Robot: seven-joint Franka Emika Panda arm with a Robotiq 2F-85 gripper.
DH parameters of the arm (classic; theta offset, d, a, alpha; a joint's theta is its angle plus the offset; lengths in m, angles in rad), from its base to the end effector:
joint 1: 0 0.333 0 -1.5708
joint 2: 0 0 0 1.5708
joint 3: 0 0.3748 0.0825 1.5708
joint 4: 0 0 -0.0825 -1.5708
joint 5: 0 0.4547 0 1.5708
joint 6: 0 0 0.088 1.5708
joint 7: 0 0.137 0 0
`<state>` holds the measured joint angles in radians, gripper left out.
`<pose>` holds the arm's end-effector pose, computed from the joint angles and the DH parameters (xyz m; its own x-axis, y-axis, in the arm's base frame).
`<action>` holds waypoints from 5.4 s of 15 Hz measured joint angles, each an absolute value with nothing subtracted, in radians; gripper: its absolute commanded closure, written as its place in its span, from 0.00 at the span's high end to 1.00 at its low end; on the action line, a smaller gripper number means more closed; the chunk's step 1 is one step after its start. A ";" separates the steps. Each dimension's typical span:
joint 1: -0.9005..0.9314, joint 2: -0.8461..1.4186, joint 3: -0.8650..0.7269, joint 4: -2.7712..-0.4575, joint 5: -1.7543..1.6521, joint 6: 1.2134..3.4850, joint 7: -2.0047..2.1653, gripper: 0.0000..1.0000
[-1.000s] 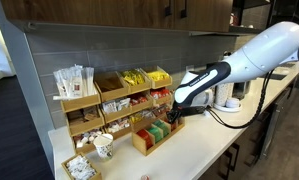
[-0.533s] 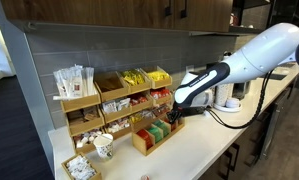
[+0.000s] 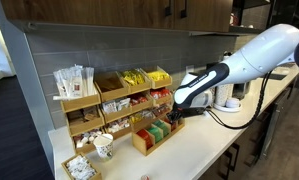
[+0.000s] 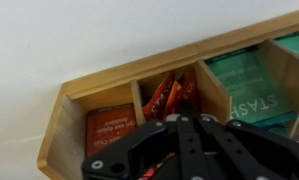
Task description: Put one red sachet on the counter
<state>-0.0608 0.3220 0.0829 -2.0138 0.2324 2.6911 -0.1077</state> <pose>0.7118 0.0088 0.3095 0.9341 -0.0939 0.3445 -0.0419 -0.9869 -0.1556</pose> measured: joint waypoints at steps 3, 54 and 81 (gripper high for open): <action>-0.064 0.319 0.091 -2.012 0.243 2.694 -0.123 0.00; -0.050 0.332 0.069 -2.015 0.155 2.766 -0.119 0.05; 0.004 0.124 -0.006 -2.128 -0.058 2.686 0.031 0.00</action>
